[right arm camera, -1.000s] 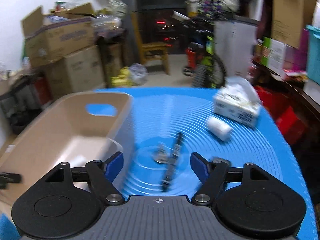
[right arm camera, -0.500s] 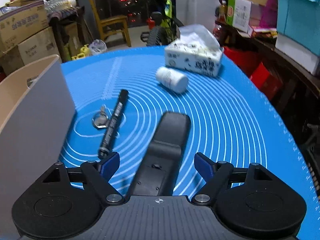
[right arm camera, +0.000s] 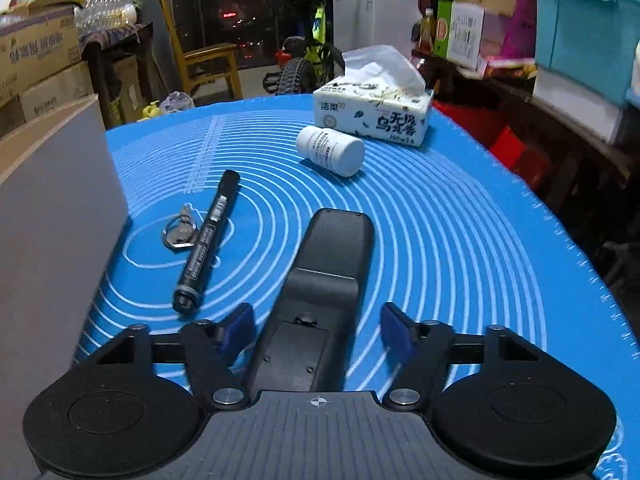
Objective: Organize rigid objects
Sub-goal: 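Grasp the black remote control with the right gripper, then lift the black remote into the bin and release it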
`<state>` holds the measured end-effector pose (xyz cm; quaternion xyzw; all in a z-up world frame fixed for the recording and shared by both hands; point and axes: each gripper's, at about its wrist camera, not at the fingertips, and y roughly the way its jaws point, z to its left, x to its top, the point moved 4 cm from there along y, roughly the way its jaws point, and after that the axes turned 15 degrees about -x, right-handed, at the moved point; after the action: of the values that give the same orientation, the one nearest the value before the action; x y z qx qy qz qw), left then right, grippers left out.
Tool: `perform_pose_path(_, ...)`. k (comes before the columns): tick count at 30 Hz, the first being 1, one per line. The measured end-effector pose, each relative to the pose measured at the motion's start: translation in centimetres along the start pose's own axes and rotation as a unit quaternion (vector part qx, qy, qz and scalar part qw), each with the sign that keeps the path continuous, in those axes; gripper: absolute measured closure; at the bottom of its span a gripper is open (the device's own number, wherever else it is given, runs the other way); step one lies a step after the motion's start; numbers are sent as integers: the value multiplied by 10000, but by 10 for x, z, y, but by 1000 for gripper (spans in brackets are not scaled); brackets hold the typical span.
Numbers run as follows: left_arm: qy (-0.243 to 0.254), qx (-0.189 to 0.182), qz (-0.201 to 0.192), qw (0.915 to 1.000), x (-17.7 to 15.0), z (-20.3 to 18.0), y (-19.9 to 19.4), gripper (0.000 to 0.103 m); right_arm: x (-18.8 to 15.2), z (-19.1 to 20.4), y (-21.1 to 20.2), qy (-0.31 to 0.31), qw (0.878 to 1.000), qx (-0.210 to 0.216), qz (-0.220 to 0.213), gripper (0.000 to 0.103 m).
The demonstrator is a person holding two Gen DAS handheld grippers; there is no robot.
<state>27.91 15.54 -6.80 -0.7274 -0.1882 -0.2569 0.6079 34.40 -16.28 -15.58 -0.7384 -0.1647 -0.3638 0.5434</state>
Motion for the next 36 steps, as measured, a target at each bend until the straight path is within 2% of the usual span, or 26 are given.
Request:
perform_pose_path(2,3,2,0,10000,0,0,0,94,-2,1,-2,-72,9999,-16,-98,38)
perform_pose_path(4,4,2,-1,10000,0,0,0,94,-2,5,-4,-129,9998,34,-151,47)
perform_pose_path(10,-4,-4,-4,10000,0,-1,1,94,0,0,-6,-6,9998,61,-206,49)
perform_pose_path(13,0,-1,-5,10000,0,0,1,94,3,-1,-13,-27,9992,51,-393,50)
perform_pose_path(26,-5,-8,-5,10000,0,0,1,94,17,-10,-29,200,9973,145,-690,51)
perform_pose_path(31,-5,-7,-4,10000,0,0,1,94,15,-8,-26,176,9978,170,-612,51)
perform_pose_path(36,-4,-8,-5,10000,0,0,0,94,23,-10,-35,264,9963,236,-779,51)
